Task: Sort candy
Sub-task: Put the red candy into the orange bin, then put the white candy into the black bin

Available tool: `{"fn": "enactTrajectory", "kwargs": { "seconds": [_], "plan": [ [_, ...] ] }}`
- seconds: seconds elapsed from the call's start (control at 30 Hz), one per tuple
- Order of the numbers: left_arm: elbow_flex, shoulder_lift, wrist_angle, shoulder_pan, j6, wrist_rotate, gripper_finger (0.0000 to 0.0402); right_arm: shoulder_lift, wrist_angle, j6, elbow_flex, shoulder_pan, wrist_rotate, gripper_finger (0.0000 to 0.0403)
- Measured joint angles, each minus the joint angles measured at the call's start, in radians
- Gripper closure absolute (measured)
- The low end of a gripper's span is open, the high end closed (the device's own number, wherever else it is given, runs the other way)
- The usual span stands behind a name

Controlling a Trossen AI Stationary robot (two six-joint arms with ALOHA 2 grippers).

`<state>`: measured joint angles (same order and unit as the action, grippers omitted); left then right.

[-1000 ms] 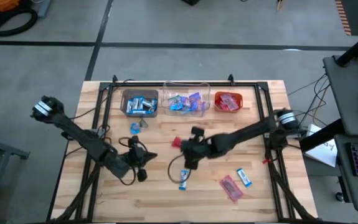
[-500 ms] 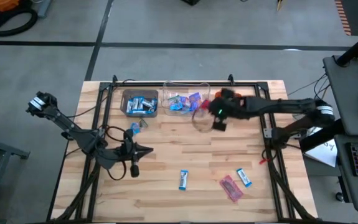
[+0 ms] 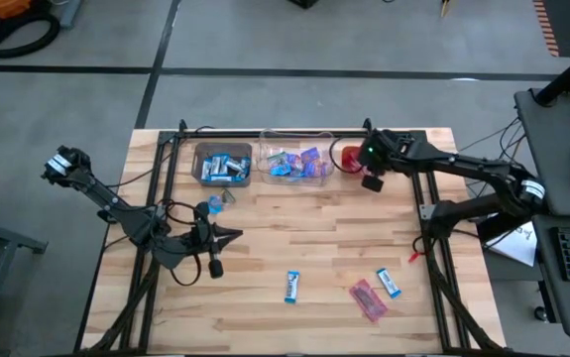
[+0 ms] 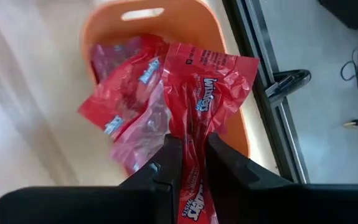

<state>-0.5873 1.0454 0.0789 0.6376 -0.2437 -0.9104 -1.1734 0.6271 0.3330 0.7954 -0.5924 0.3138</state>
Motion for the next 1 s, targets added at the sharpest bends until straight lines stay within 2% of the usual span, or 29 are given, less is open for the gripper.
{"fn": "enactTrajectory", "kwargs": {
  "seconds": [0.27,0.43,0.53,0.77,1.0],
  "plan": [
    [0.000,0.000,0.003,0.000,0.000,0.000,0.0402,-0.074,-0.151,0.079,-0.010,-0.011,-0.005,0.0347],
    [0.000,0.000,0.003,0.000,0.000,-0.001,0.0402,-0.127,-0.157,0.057,-0.010,-0.011,0.000,0.0340],
    [0.000,0.000,0.003,0.000,-0.001,-0.020,0.0402,-0.151,-0.159,0.029,-0.010,-0.011,0.000,0.0316],
    [0.000,0.000,0.003,-0.001,-0.001,-0.035,0.0402,-0.174,-0.157,-0.023,0.010,-0.011,0.001,0.0231],
    [0.000,0.000,0.002,-0.005,-0.016,-0.057,0.0402,-0.137,-0.020,-0.129,0.104,-0.010,0.001,0.0171]
  ]
}}
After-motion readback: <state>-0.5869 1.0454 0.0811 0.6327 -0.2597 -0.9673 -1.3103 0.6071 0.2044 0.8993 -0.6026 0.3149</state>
